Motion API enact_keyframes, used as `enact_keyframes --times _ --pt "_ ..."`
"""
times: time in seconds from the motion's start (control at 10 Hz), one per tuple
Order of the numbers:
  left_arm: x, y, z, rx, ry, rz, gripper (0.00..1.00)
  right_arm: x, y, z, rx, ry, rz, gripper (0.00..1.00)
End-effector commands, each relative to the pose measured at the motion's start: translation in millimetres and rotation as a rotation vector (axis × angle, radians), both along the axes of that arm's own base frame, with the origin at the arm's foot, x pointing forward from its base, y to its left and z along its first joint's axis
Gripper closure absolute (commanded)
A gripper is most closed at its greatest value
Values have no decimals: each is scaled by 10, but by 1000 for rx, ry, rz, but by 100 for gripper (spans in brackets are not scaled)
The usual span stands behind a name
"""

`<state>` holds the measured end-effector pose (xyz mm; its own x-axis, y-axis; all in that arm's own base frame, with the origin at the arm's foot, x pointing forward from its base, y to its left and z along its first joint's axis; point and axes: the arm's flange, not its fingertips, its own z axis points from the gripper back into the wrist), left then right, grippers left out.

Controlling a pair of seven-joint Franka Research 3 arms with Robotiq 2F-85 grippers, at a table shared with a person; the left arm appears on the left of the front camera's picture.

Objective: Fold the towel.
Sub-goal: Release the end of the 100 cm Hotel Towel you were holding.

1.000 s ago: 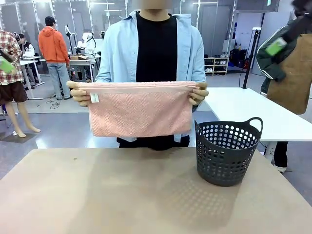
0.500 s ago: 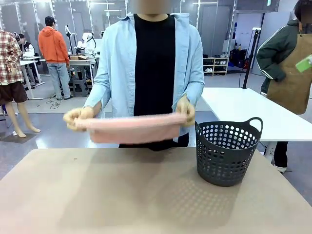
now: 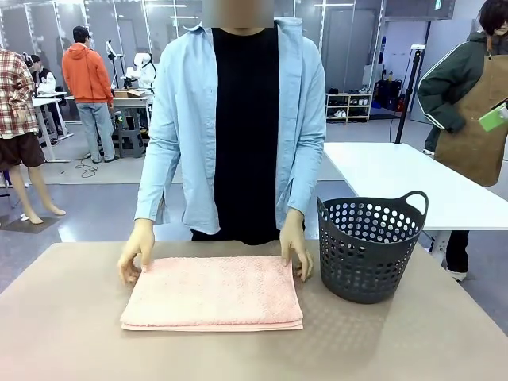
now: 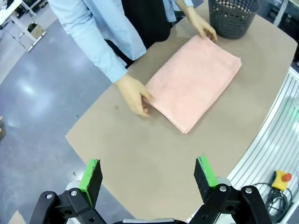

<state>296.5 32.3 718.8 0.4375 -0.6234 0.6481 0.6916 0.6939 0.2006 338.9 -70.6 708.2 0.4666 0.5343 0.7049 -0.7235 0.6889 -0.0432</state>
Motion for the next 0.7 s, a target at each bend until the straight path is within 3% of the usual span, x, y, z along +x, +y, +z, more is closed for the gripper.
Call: enact_keyframes --times 0.0,0.6 --pt "-30 14 41 0 9 27 0 8 -12 18 8 12 -17 0" --pt "-30 14 41 0 9 27 0 8 -12 18 8 12 -17 0"
